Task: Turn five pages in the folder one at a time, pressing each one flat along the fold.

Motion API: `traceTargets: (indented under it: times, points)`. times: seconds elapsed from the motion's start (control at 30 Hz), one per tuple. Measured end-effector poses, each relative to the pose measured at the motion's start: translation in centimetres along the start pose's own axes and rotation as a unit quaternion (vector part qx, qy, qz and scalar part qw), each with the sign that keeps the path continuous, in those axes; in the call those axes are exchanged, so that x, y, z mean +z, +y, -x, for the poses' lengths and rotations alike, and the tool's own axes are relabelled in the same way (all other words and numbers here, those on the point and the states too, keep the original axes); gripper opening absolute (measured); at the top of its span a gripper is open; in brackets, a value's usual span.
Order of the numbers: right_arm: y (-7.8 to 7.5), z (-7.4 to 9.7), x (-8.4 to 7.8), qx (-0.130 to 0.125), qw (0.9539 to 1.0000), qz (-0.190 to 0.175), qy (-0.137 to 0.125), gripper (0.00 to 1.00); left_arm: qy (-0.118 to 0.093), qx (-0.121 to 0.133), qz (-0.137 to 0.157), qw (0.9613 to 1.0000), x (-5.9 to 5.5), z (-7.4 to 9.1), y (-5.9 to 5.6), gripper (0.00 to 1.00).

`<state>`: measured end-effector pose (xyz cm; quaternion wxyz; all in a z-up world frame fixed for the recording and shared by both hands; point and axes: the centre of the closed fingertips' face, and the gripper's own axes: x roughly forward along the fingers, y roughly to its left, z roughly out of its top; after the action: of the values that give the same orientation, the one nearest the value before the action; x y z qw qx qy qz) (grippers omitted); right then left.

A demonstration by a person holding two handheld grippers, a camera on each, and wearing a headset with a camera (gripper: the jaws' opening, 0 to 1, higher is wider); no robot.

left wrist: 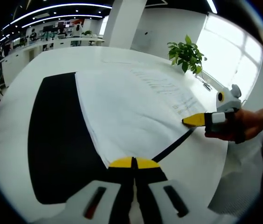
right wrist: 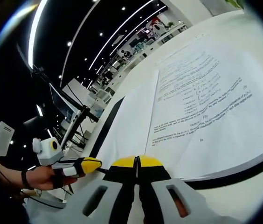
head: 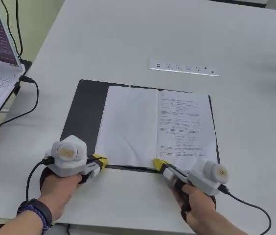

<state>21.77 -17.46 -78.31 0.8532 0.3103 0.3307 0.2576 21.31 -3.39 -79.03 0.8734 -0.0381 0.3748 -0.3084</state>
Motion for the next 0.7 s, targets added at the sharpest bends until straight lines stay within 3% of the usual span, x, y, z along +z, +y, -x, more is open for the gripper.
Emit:
traceTargets:
  times: [0.27, 0.43, 0.7]
  points:
    - [0.0, 0.1, -0.2, -0.005, 0.9999, -0.010, 0.007, 0.00, 0.003, 0.005, 0.010, 0.9999, -0.1, 0.1, 0.1, 0.00]
    - [0.0, 0.1, -0.3, -0.004, 0.9998, -0.006, 0.016, 0.00, 0.005, 0.010, 0.000, 0.9999, -0.1, 0.2, -0.1, 0.00]
    - [1.1, 0.5, -0.3, 0.022, 0.9988, 0.028, 0.035, 0.05, 0.028, 0.008, -0.012, 0.9995, 0.1, 0.3, -0.5, 0.01]
